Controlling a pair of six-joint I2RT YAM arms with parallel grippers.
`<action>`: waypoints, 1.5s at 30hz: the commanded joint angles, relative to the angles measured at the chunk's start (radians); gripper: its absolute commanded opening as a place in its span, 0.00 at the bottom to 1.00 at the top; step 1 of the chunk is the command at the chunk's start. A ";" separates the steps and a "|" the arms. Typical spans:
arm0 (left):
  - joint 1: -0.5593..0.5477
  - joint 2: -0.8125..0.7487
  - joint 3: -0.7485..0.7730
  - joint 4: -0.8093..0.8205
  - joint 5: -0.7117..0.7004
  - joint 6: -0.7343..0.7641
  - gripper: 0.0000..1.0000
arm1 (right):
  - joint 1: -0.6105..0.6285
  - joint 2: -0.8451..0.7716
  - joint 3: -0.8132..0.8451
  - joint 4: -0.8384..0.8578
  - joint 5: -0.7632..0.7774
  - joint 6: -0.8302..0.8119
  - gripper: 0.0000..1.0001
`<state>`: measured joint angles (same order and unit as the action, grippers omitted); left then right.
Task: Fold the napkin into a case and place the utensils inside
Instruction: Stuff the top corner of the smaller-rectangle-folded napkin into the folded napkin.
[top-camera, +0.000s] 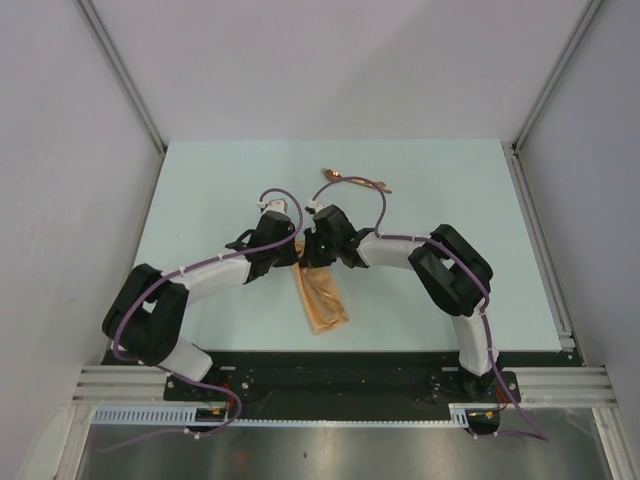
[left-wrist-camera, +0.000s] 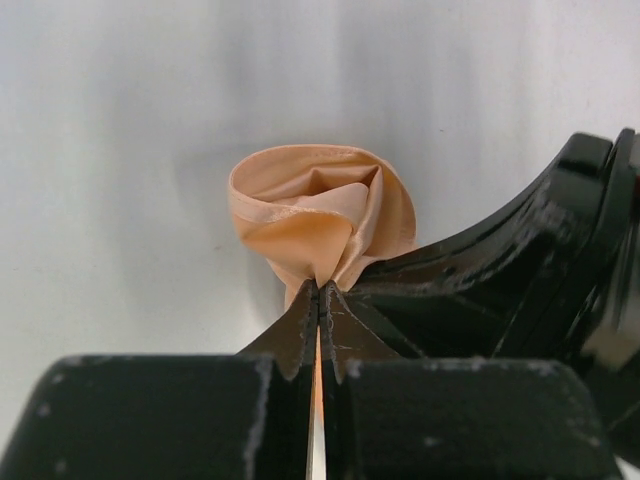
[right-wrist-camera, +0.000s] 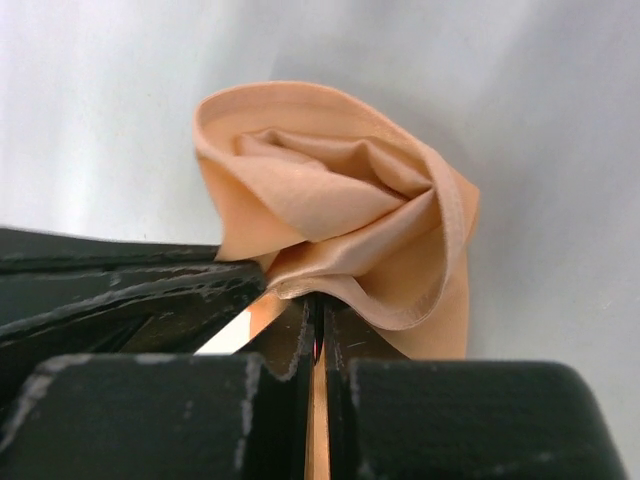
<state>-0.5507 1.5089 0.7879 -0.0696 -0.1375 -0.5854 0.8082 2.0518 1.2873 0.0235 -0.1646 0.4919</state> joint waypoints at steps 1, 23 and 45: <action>-0.002 -0.024 0.007 -0.001 0.009 -0.021 0.00 | -0.049 0.041 0.046 -0.033 -0.051 0.114 0.00; -0.006 -0.015 -0.039 0.016 0.013 -0.021 0.00 | -0.124 0.096 0.061 0.099 -0.167 0.381 0.00; 0.054 0.073 0.154 -0.190 -0.083 0.004 0.30 | -0.047 0.093 0.043 -0.020 -0.078 0.160 0.00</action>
<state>-0.5037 1.5867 0.8921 -0.2276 -0.1967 -0.5861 0.7471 2.1353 1.3354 0.0914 -0.3008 0.7216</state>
